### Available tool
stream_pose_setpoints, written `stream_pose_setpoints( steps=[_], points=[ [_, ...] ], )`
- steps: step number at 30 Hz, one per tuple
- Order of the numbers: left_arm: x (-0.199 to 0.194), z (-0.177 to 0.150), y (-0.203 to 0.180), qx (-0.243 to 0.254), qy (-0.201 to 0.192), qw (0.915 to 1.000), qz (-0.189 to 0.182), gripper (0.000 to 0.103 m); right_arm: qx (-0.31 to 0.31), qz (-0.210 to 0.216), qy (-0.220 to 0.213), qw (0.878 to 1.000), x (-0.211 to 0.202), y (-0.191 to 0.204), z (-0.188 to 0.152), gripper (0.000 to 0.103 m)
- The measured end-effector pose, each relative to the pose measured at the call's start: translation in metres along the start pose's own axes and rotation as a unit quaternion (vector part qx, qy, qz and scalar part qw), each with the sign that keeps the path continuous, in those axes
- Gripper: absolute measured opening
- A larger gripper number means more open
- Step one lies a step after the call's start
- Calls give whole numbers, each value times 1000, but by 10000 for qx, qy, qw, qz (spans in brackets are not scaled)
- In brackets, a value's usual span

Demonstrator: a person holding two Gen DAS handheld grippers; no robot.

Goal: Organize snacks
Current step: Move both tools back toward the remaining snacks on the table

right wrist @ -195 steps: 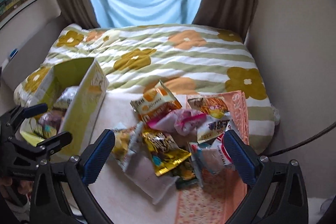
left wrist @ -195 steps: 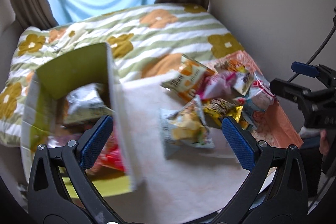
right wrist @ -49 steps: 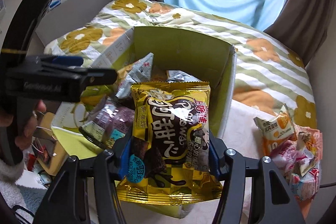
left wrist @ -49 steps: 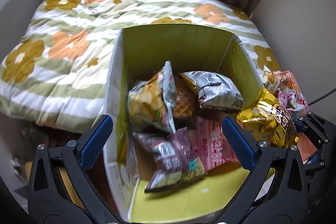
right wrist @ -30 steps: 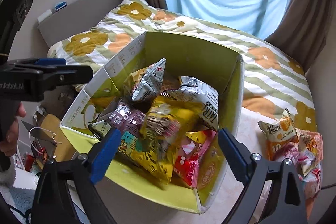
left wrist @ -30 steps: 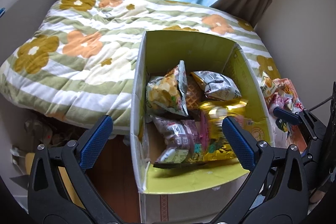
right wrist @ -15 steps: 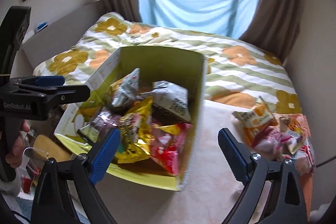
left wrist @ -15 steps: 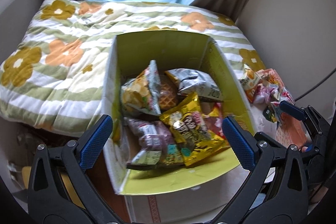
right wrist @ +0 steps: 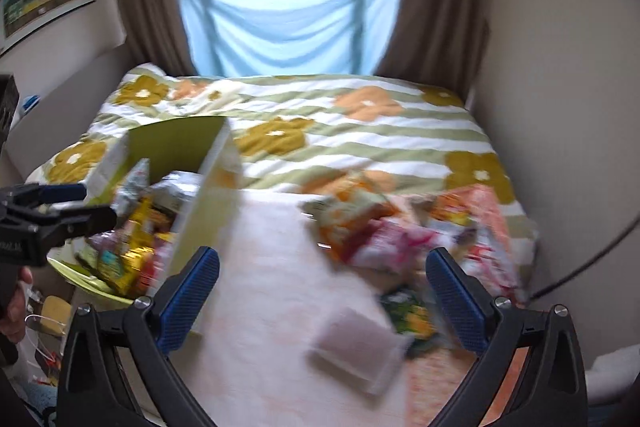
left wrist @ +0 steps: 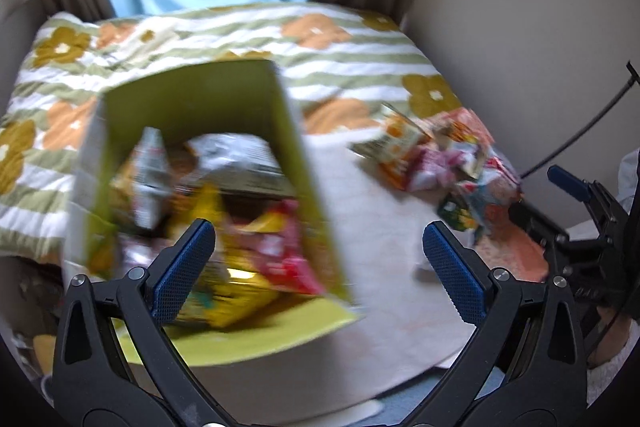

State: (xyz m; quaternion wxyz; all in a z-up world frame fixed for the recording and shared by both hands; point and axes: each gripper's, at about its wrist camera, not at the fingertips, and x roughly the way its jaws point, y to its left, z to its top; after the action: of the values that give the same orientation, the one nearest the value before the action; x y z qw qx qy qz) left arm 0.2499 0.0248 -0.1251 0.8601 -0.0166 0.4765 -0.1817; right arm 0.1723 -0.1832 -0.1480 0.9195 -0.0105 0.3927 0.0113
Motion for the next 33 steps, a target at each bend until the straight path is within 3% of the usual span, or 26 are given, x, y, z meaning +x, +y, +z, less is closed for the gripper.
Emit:
stream_pose_setpoints(
  steps=[4, 13, 17, 21, 27, 30, 33],
  points=[
    [25, -4, -47, -22, 216, 9996, -171, 103, 139, 75, 267, 9995, -4, -57, -9, 103],
    [90, -24, -149, 146, 813, 9966, -13, 103, -56, 238, 537, 9983, 7, -150, -21, 103],
    [123, -45, -182, 132, 1127, 9935, 109, 103, -314, 430, 692, 9962, 20, -170, -24, 103],
    [147, -64, -191, -45, 1361, 9906, 155, 103, -545, 515, 877, 9933, 38, -182, -29, 103],
    [169, -83, -207, 267, 1215, 9904, 601, 103, -656, 612, 1047, 9905, 64, -192, -37, 103],
    [180, -92, -215, 485, 1065, 9870, 1099, 103, -701, 607, 1075, 9899, 73, -194, -42, 103],
    [189, -96, -215, 542, 993, 9843, 1354, 103, -690, 662, 1142, 9888, 81, -197, -45, 103]
  ],
)
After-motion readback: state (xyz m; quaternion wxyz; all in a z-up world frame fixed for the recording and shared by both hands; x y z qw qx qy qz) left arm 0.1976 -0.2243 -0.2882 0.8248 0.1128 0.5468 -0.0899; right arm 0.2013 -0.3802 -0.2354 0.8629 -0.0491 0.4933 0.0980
